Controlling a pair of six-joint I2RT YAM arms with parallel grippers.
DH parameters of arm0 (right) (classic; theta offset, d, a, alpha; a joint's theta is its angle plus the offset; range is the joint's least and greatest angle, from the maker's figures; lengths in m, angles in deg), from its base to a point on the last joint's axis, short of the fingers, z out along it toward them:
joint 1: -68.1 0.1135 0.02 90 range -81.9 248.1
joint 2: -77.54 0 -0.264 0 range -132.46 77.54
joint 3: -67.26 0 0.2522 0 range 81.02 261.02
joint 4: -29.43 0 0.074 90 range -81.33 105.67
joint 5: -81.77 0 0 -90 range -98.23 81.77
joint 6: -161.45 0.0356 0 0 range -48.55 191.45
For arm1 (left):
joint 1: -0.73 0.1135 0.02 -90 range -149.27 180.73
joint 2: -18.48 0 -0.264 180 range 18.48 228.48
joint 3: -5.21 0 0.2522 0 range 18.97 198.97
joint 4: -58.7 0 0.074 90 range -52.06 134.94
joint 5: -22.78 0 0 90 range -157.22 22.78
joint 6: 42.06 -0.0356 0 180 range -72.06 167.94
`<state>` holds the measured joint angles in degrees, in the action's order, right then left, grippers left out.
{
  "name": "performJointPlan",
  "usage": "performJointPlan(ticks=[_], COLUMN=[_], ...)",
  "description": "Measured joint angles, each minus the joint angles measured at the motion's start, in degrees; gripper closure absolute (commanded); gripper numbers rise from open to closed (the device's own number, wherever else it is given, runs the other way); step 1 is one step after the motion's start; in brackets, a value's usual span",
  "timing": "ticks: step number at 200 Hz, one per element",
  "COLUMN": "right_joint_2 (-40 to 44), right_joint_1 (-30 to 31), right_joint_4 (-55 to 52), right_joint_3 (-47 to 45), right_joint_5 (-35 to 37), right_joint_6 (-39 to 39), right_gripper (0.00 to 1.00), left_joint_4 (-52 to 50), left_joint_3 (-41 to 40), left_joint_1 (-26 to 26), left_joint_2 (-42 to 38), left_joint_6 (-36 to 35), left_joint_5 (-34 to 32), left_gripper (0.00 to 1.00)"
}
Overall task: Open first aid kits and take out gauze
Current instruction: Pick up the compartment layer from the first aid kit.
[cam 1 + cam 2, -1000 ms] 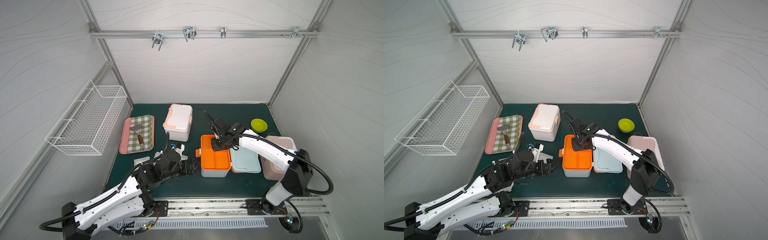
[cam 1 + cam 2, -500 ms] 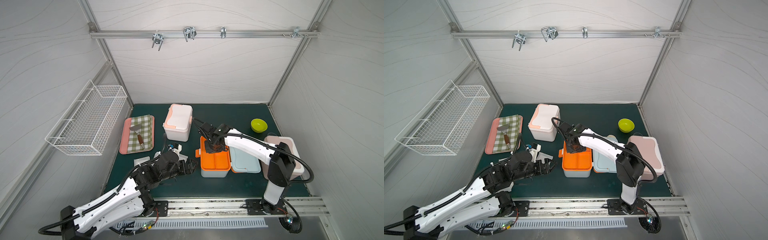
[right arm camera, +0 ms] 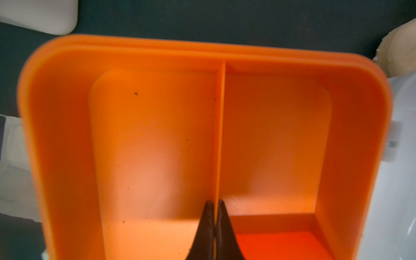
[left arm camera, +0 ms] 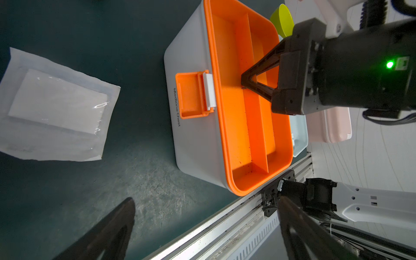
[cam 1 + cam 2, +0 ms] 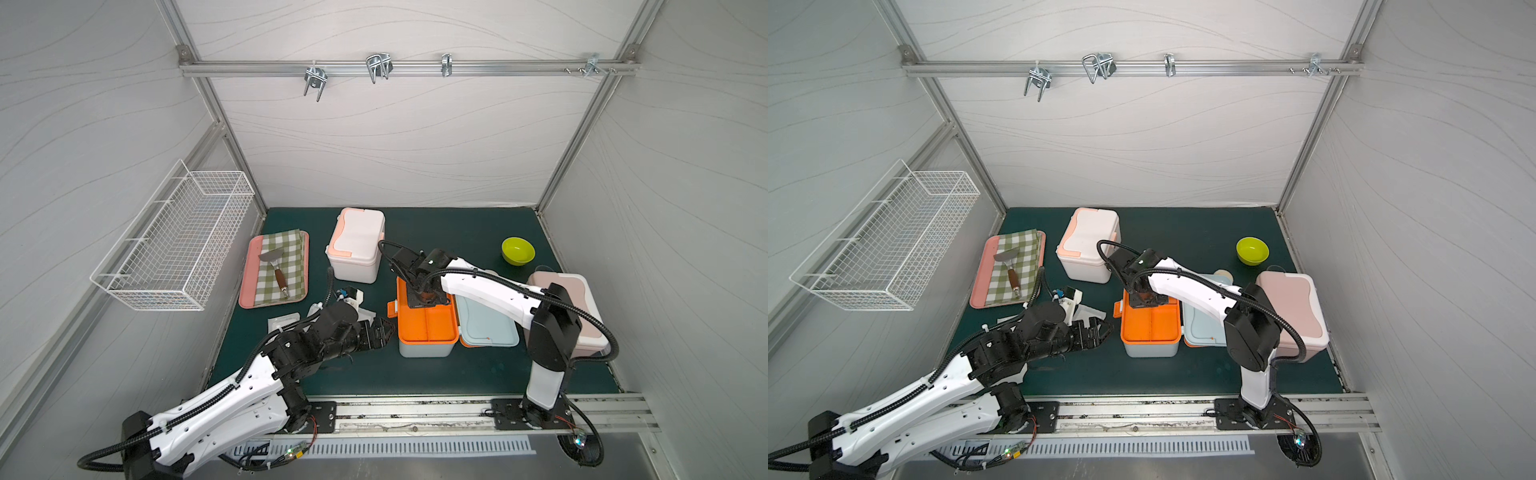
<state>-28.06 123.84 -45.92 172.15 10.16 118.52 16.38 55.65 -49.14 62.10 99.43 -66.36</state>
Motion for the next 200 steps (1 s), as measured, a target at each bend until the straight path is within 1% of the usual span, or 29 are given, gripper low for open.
performJointPlan(ticks=[40,98,155,181,200], right_joint_2=[0.0,0.0,0.5,4.9,12.7], right_joint_1=[1.0,3.2,4.0,4.2,4.2], right_joint_4=[-1.6,-5.4,-7.6,-7.1,-3.9], right_joint_3=[1.7,6.2,8.3,8.0,4.8], right_joint_5=[0.5,4.2,7.6,9.3,10.8], right_joint_6=[0.1,0.0,-0.6,-2.6,-5.4], right_gripper=[1.0,1.0,1.0,1.0,1.0], left_joint_4=[0.0,-0.1,-0.2,-2.0,-3.7], left_joint_3=[-0.9,-1.0,-0.9,0.0,2.2], left_joint_1=[0.0,0.2,0.4,0.4,0.4], left_joint_2=[-1.4,-2.2,-2.7,-4.5,-6.3], left_joint_6=[0.6,0.7,0.5,-0.4,-1.8], left_joint_5=[0.0,0.0,-0.1,-0.9,-2.4], left_gripper=[0.01,0.01,0.01,0.01,0.01])
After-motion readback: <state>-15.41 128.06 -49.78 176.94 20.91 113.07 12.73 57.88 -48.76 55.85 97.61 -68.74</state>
